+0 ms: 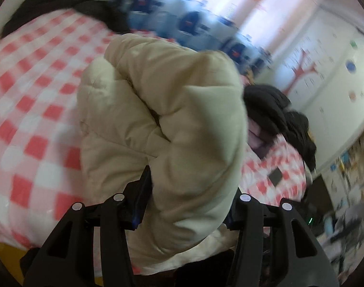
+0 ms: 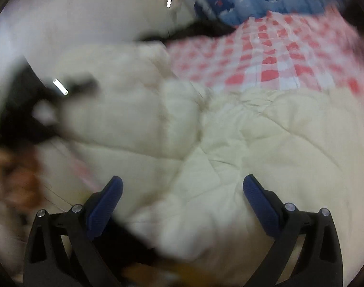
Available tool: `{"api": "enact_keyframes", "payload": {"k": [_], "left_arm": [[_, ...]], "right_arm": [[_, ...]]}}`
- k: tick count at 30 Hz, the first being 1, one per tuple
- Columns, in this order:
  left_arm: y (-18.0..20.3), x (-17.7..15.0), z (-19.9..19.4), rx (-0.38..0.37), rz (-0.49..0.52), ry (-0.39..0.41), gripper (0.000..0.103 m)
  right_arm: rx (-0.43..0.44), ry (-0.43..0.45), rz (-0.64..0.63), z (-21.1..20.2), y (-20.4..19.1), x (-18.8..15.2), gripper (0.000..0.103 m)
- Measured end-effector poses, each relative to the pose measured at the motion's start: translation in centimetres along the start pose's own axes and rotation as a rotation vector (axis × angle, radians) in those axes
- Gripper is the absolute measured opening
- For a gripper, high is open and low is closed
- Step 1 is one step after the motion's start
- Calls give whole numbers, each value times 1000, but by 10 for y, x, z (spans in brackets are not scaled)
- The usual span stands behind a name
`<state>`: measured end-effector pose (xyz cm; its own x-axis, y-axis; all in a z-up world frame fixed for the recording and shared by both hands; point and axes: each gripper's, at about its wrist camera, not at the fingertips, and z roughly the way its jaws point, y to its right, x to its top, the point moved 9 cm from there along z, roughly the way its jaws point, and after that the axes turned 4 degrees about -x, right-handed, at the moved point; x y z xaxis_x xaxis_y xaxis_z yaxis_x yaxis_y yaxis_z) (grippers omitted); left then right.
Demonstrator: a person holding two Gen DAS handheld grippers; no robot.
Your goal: Fold large clothes
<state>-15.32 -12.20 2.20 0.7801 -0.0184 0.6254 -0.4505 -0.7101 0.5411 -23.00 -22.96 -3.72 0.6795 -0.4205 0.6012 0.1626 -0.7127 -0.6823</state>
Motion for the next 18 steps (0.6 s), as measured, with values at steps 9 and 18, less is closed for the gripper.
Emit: {"api": "enact_keyframes", "payload": {"k": [9, 18], "left_arm": [[137, -95, 111, -111, 315, -219, 46], [155, -141, 136, -78, 489, -258, 52]], "right_arm": [[360, 338, 397, -136, 91, 52, 97], [12, 277, 242, -156, 111, 88, 97]]}}
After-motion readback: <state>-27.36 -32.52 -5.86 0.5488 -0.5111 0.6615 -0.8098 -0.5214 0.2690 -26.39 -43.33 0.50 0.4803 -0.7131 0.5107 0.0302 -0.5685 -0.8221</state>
